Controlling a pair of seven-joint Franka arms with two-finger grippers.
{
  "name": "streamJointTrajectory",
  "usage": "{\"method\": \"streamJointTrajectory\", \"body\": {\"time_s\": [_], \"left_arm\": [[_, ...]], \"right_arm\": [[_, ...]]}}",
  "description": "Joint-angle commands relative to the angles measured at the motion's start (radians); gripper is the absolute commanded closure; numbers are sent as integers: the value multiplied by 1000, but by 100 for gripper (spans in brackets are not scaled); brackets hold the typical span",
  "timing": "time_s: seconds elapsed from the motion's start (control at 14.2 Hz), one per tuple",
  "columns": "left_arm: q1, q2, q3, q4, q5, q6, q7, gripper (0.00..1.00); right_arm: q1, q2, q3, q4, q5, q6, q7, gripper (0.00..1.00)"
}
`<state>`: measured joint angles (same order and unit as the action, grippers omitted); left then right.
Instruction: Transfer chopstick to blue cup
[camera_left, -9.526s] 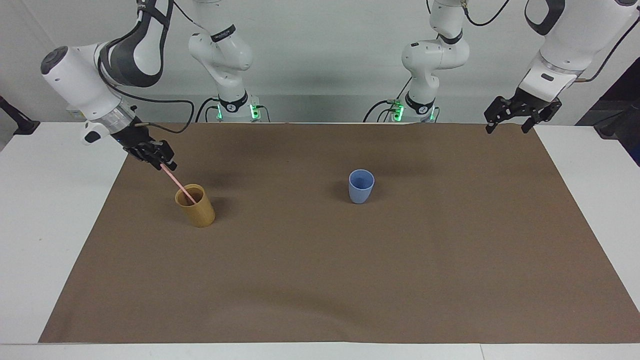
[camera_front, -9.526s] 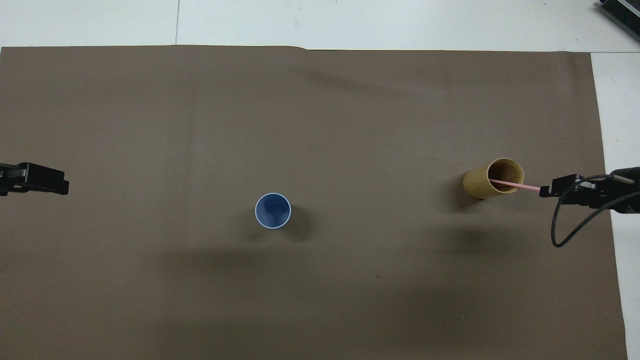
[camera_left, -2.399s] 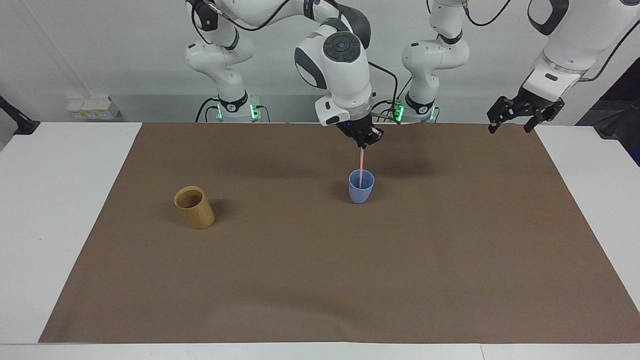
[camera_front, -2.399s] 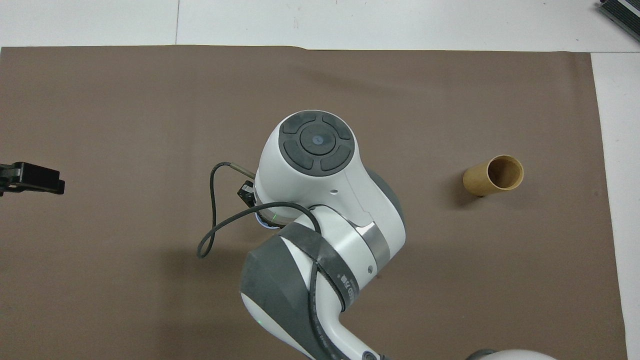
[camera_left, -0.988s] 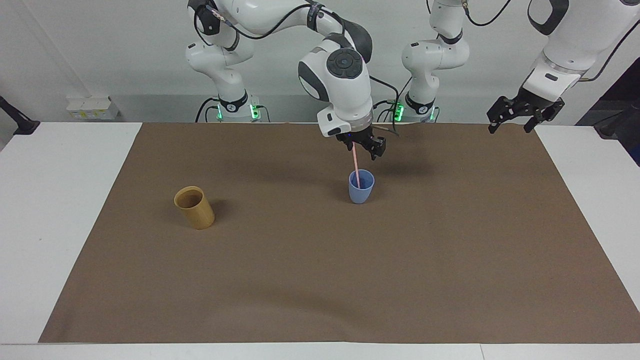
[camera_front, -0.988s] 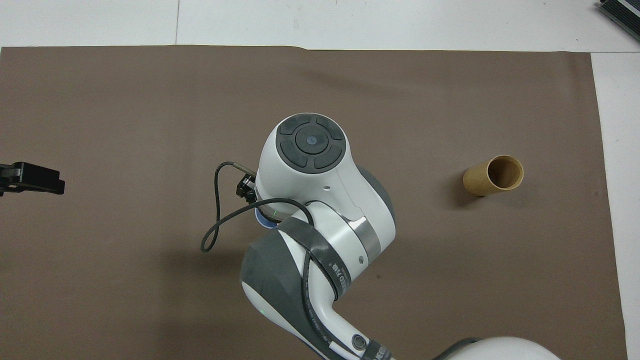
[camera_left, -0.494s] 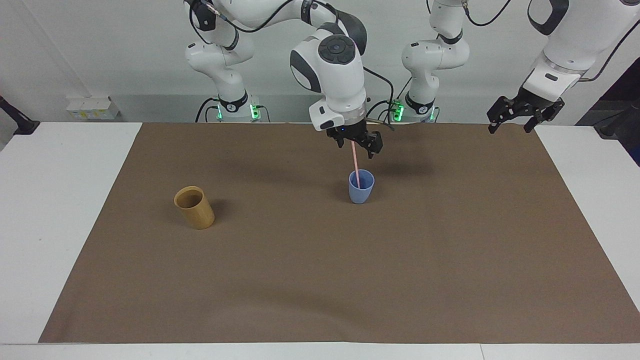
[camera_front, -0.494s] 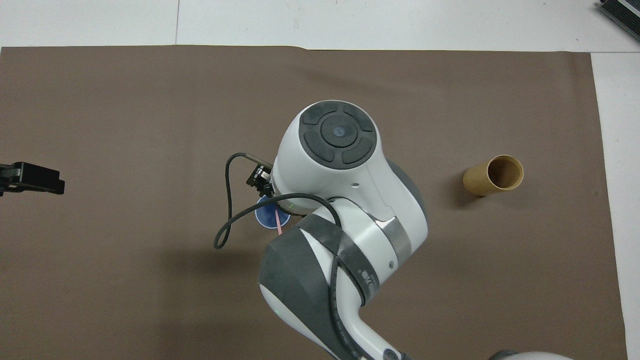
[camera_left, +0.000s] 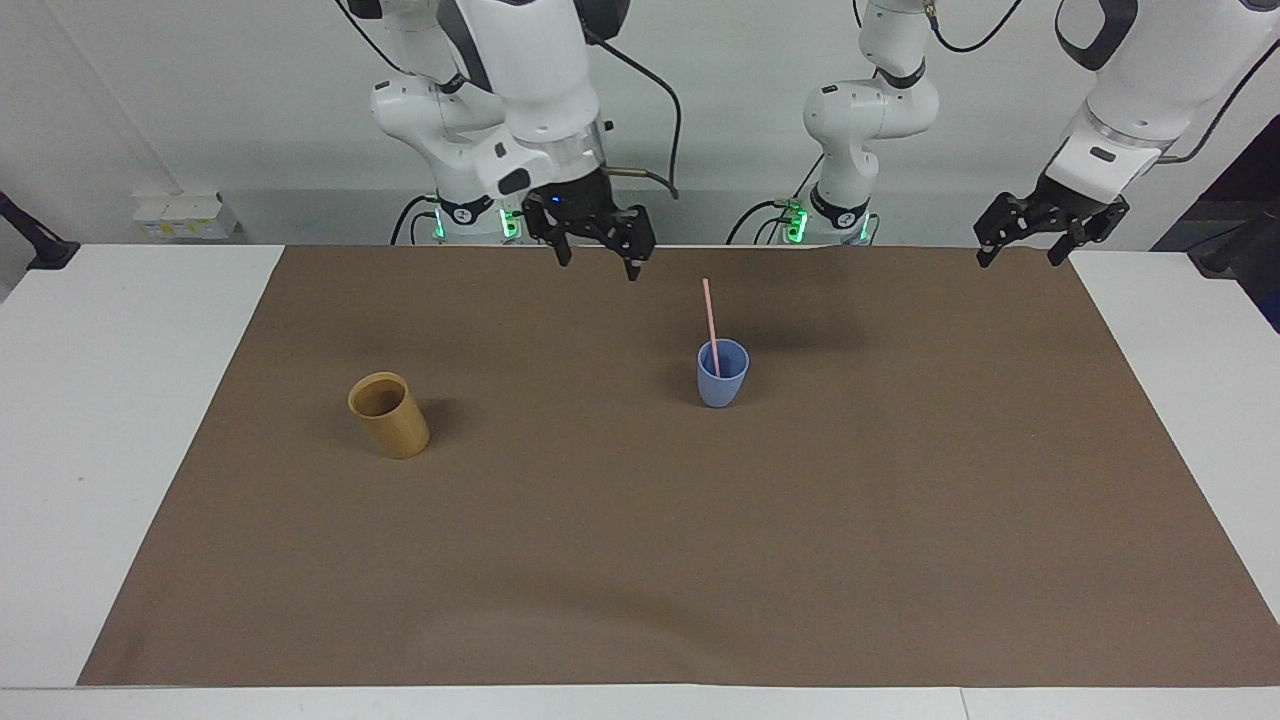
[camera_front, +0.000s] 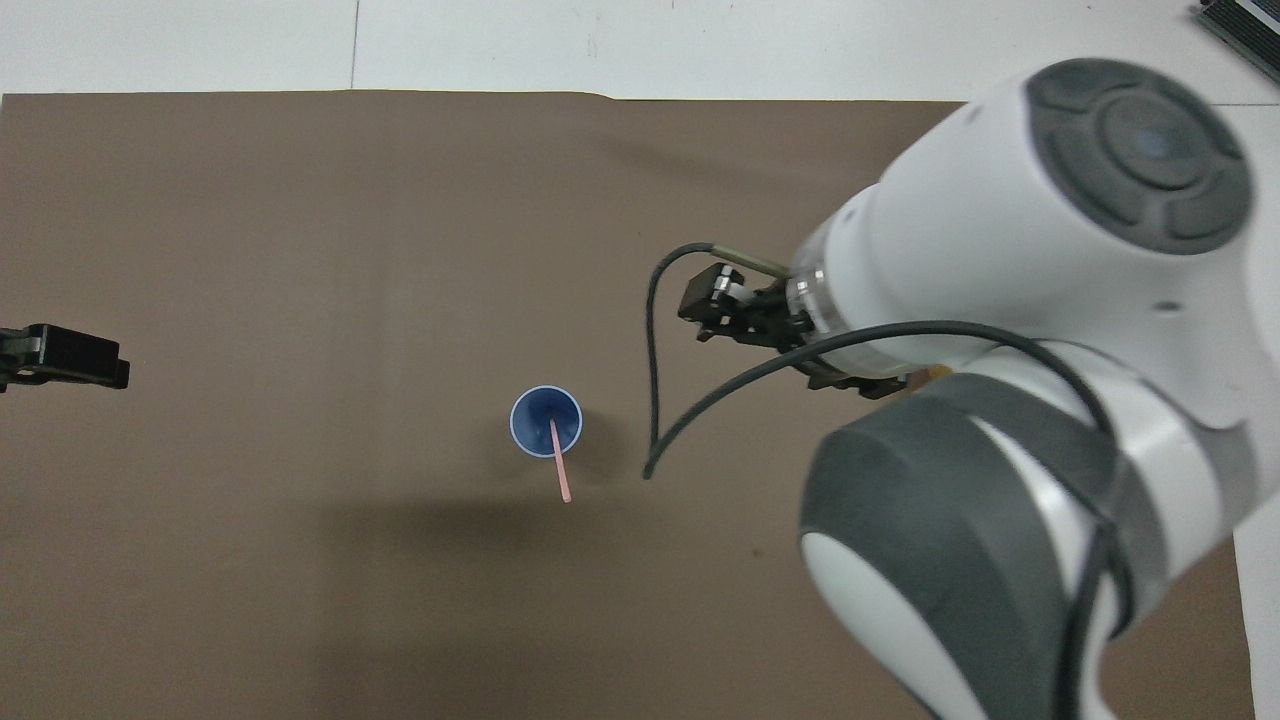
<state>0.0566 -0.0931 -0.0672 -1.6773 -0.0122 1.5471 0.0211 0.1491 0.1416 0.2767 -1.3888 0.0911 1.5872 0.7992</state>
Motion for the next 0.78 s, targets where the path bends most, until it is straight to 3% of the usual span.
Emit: {"method": "streamJointTrajectory", "body": {"time_s": [0.0, 0.28, 0.71], "left_arm": [[-9, 1, 7, 18, 12, -18, -3, 0], [-9, 1, 6, 18, 12, -18, -3, 0], [-9, 1, 7, 18, 12, -18, -3, 0]], "right_arm": [[-112, -63, 12, -26, -31, -59, -200, 0], [-141, -76, 4, -21, -109, -93, -365, 0], [-204, -77, 1, -13, -105, -93, -486, 0]]}}
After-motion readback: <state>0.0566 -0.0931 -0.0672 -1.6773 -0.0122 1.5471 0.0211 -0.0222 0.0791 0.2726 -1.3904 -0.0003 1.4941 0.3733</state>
